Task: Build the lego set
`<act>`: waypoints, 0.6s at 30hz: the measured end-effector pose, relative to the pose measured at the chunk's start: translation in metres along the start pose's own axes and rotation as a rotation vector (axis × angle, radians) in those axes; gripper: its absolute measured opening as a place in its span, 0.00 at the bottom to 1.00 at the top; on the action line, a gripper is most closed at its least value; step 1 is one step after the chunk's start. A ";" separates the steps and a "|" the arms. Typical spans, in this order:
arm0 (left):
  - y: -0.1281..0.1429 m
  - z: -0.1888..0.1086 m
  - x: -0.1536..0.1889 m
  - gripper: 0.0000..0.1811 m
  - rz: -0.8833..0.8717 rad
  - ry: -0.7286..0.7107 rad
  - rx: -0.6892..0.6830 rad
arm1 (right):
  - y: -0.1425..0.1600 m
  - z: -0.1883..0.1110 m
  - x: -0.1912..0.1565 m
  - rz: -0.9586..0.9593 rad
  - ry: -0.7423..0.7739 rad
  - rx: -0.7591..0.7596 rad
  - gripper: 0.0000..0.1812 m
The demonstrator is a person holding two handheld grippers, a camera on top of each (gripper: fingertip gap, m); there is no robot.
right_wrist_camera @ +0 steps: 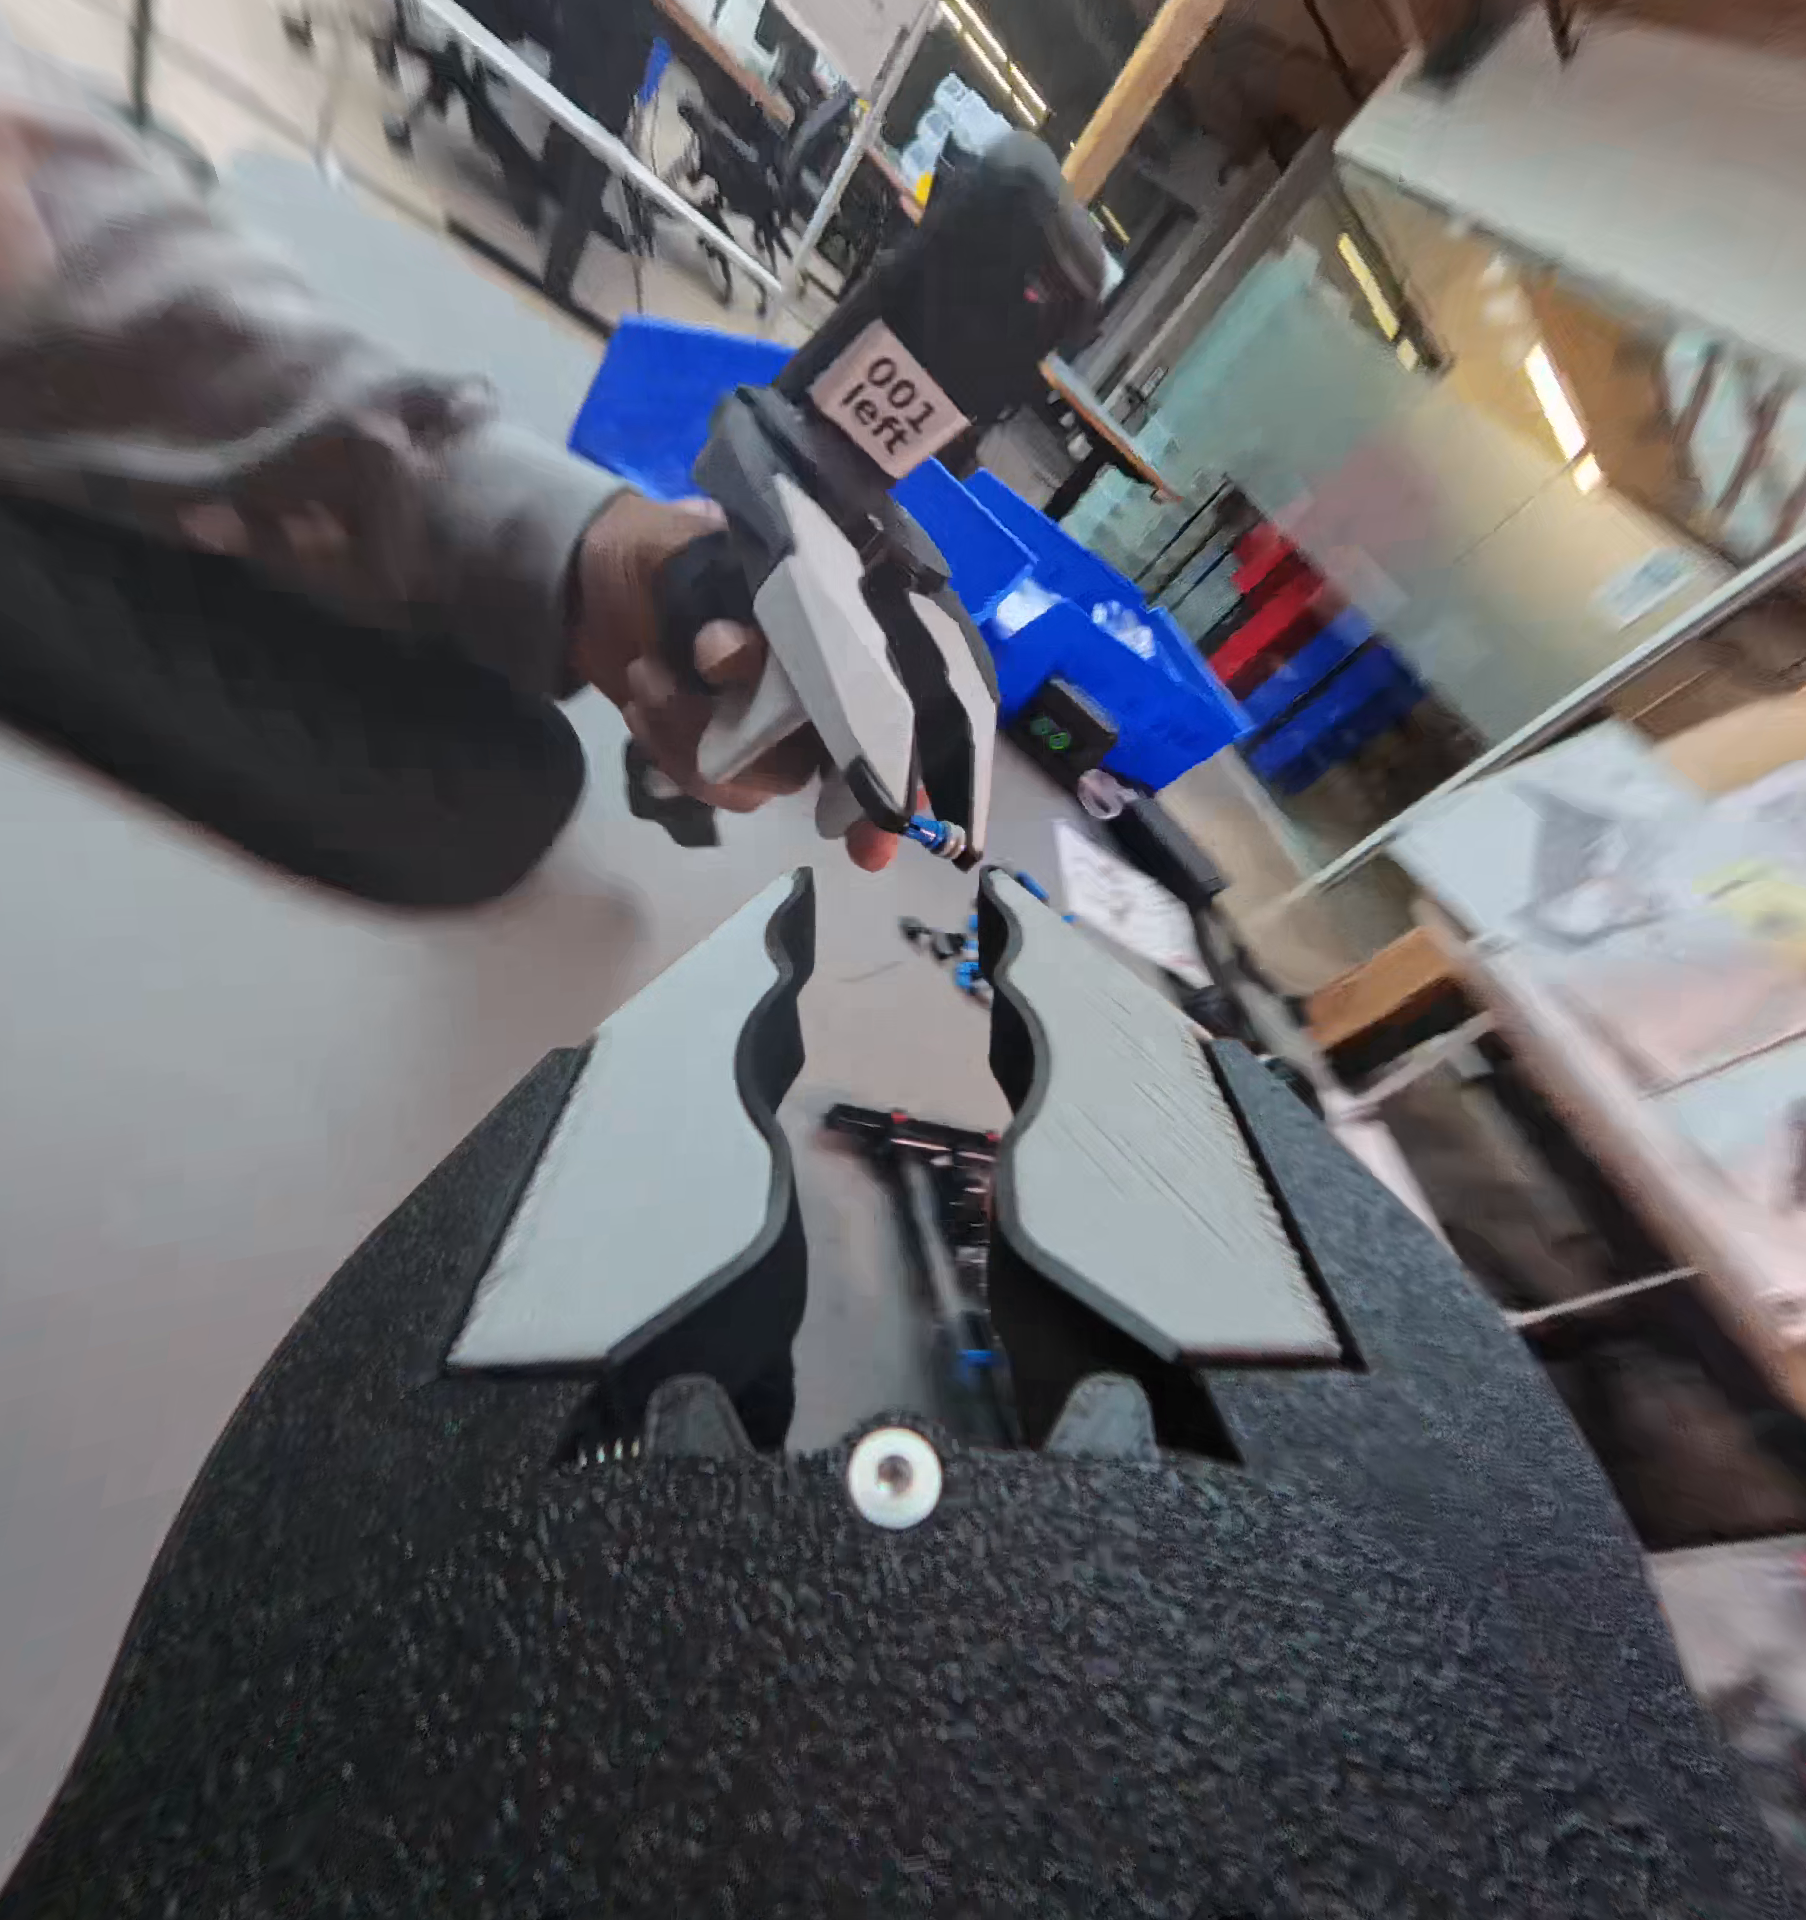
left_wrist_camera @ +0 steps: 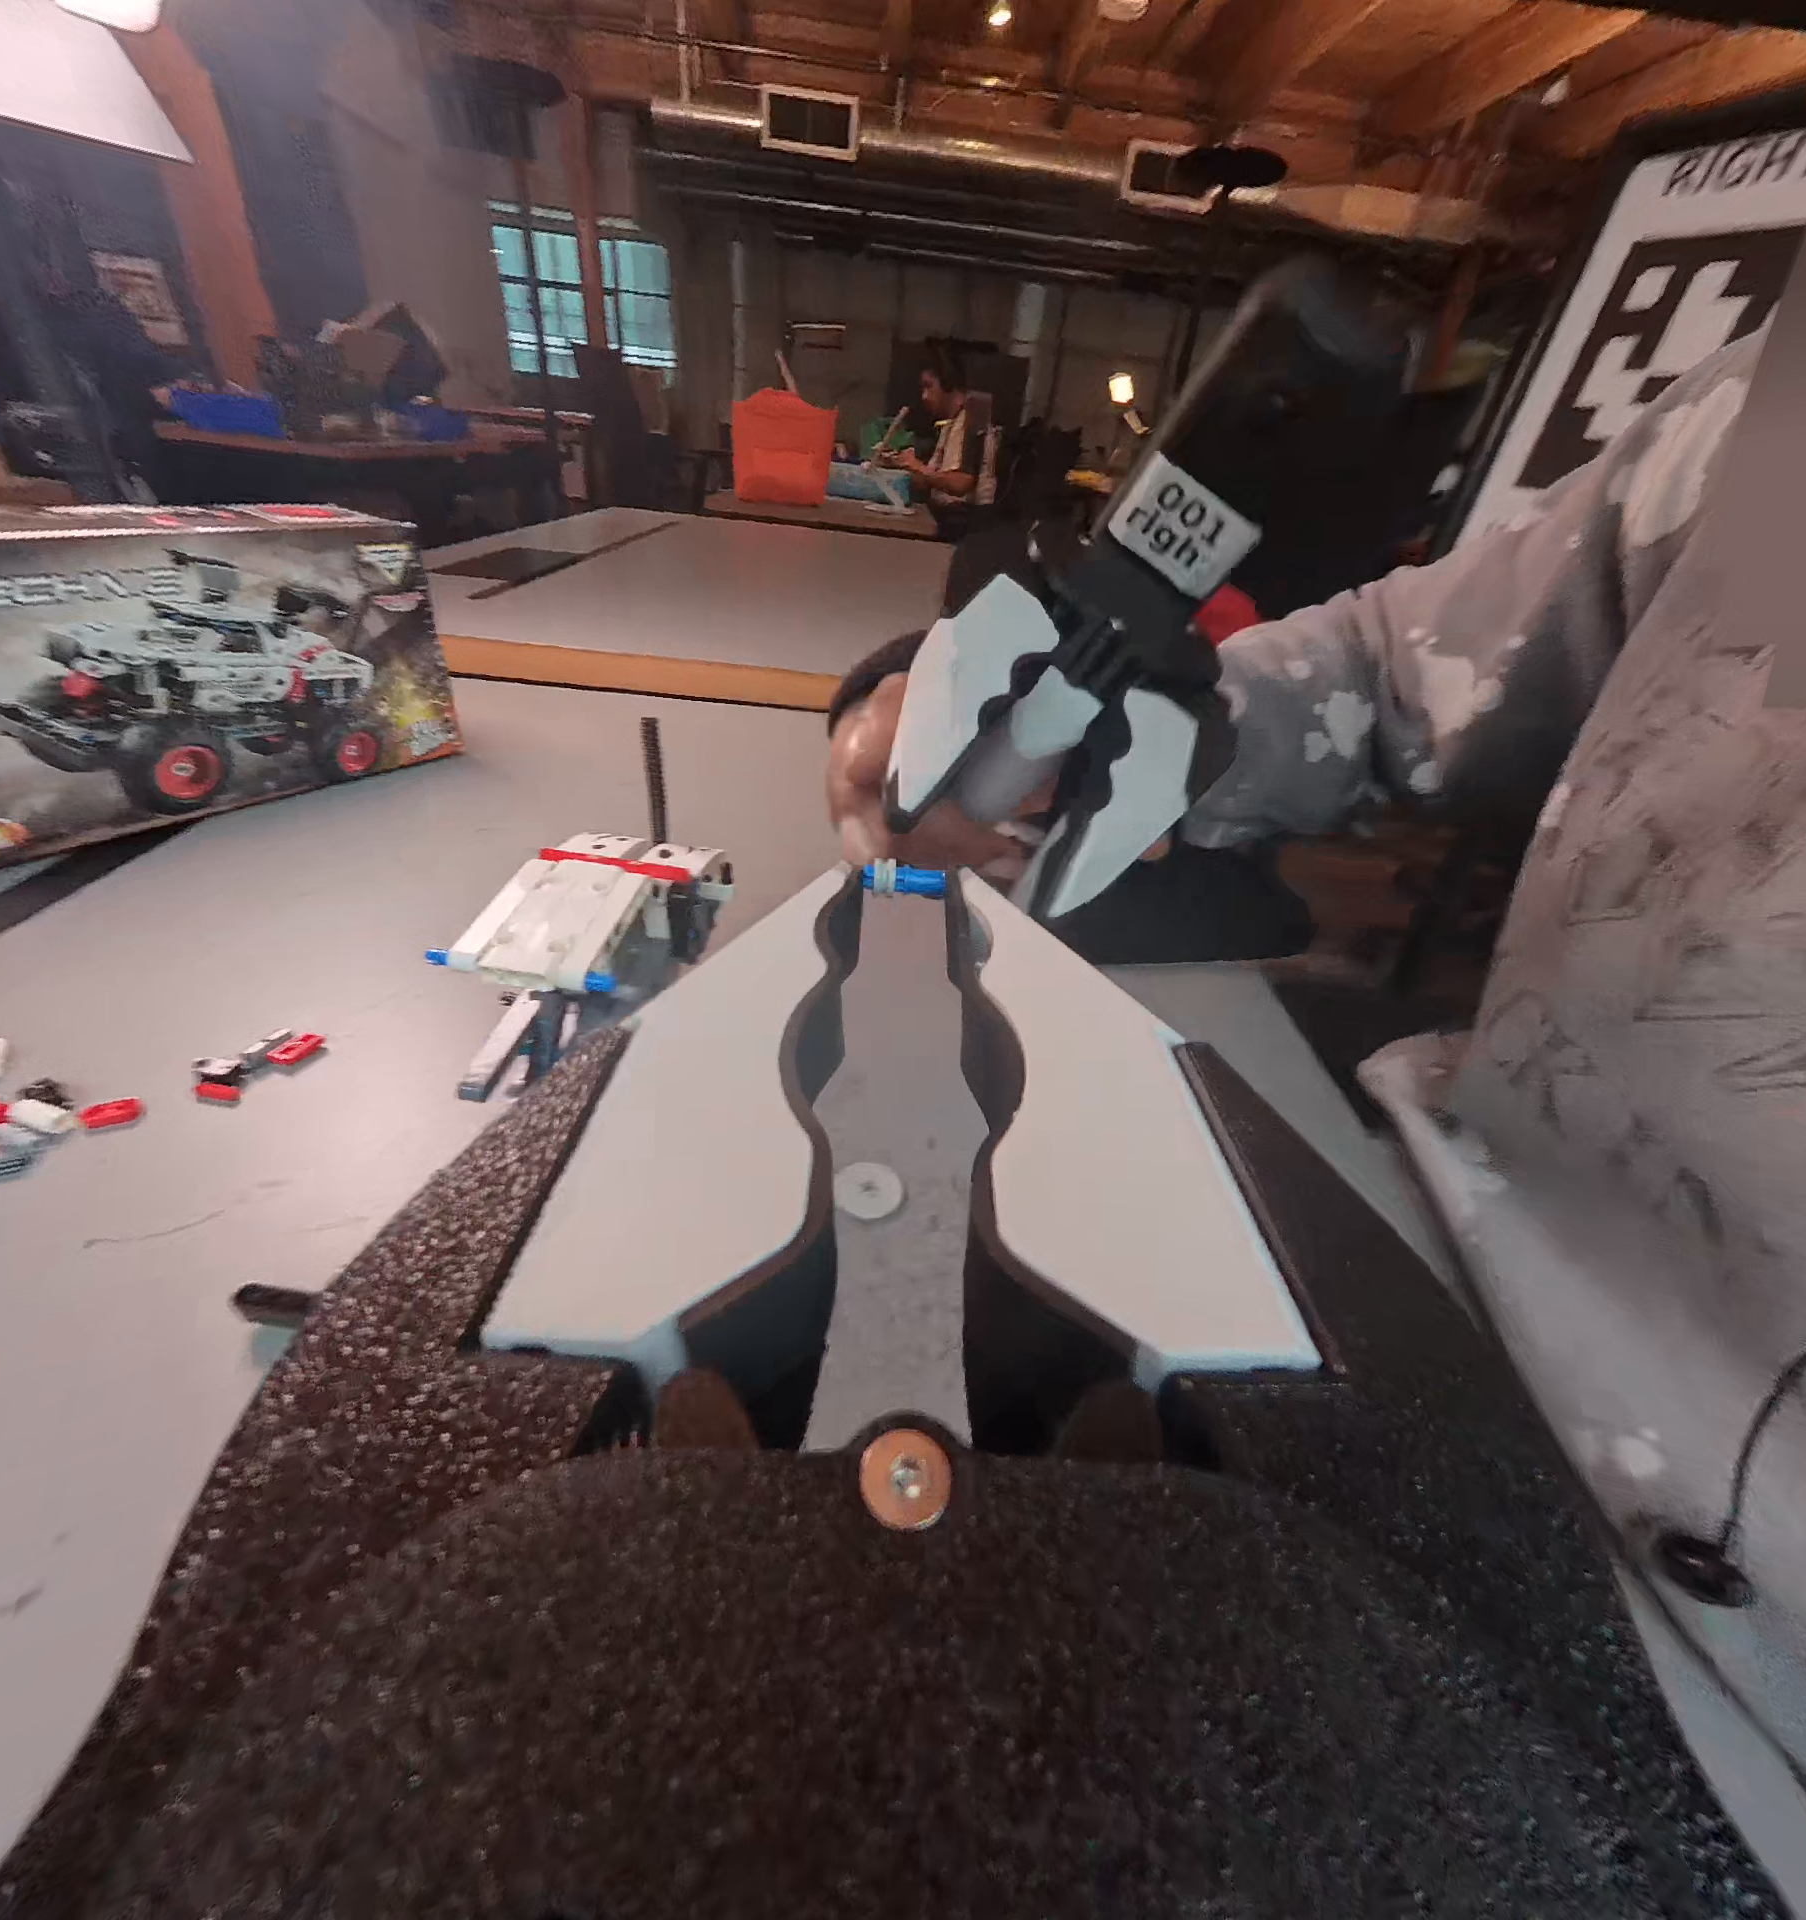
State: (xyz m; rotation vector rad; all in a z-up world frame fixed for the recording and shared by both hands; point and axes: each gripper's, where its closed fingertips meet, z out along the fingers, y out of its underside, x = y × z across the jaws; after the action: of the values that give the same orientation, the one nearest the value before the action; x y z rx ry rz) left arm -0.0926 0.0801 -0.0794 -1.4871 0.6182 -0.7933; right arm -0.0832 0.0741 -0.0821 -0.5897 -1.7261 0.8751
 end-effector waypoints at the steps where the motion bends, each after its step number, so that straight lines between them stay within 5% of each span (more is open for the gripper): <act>1: 0.002 0.000 -0.005 0.08 0.058 -0.056 -0.021 | 0.001 -0.001 -0.002 0.215 -0.065 0.023 0.17; 4: 0.007 0.004 -0.016 0.08 0.228 -0.199 -0.086 | 0.008 0.000 0.005 0.704 -0.156 0.078 0.16; 8: 0.016 0.007 -0.026 0.08 0.454 -0.336 -0.172 | 0.025 0.010 0.019 1.015 -0.152 0.107 0.13; 18: 0.024 0.005 -0.039 0.09 0.696 -0.483 -0.289 | 0.038 0.031 0.019 1.234 -0.262 0.102 0.04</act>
State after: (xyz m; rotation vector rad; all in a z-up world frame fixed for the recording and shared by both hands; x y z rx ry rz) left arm -0.1107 0.1120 -0.1074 -1.5015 0.8255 0.1986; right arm -0.1200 0.1028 -0.1068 -1.5784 -1.4112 1.9252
